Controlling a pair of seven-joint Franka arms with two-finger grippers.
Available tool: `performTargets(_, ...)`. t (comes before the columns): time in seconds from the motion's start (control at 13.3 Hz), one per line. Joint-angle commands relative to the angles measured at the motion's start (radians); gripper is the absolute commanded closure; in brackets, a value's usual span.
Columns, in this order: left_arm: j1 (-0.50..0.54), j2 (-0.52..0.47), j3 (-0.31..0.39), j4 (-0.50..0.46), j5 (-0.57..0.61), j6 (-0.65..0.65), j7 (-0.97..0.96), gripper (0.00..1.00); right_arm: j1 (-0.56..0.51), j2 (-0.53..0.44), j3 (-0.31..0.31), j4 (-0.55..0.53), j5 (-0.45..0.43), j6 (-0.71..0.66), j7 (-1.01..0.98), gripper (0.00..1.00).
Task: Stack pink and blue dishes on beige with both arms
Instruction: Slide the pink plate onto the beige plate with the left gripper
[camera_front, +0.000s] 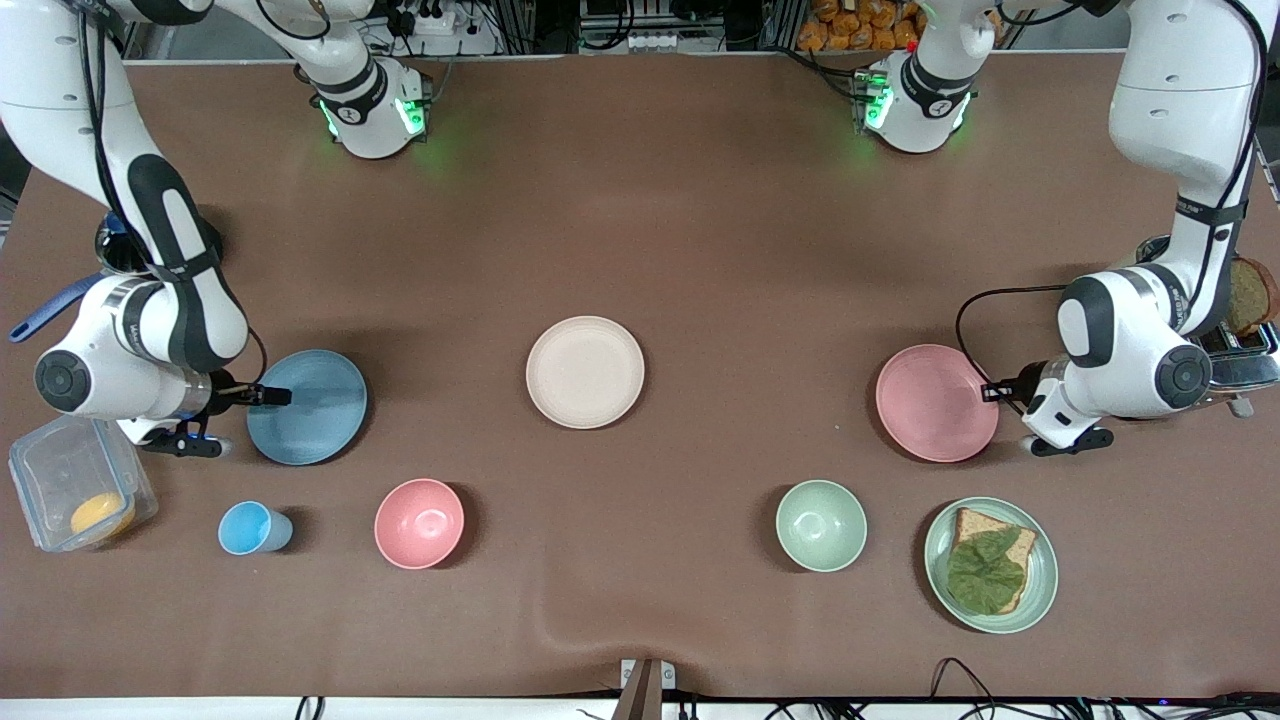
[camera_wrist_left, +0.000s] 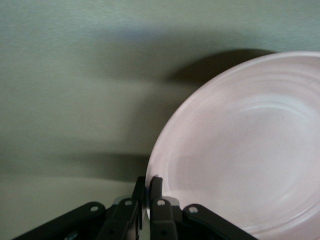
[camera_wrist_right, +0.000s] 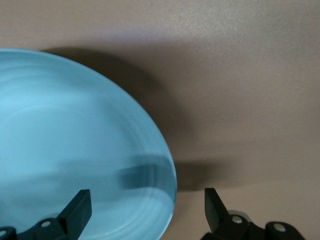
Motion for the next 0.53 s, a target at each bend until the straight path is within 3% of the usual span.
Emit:
performTargets(0.0, 0.008, -0.062, -0.045, 0.003, -0.041, -0.071, 0.028, 1.00, -0.018, 0.012, 0.009, 0.006, 0.042, 0.008, -0.016, 0.20)
performTargets(0.08, 0.007, -0.102, -0.063, 0.005, -0.042, -0.098, 0.020, 1.00, -0.018, 0.013, 0.009, 0.006, 0.048, 0.008, -0.016, 0.67)
performTargets(0.15, 0.005, -0.134, -0.095, 0.019, -0.044, -0.127, 0.006, 1.00, -0.018, 0.013, 0.009, 0.006, 0.071, 0.008, -0.016, 0.95)
performTargets(0.23, 0.004, -0.149, -0.130, 0.042, -0.050, -0.161, -0.039, 1.00, -0.018, 0.013, 0.009, 0.006, 0.086, 0.006, -0.016, 1.00)
performTargets(0.45, 0.002, -0.153, -0.236, 0.111, -0.097, -0.227, -0.208, 1.00, -0.017, 0.013, 0.009, 0.006, 0.087, 0.006, -0.035, 1.00)
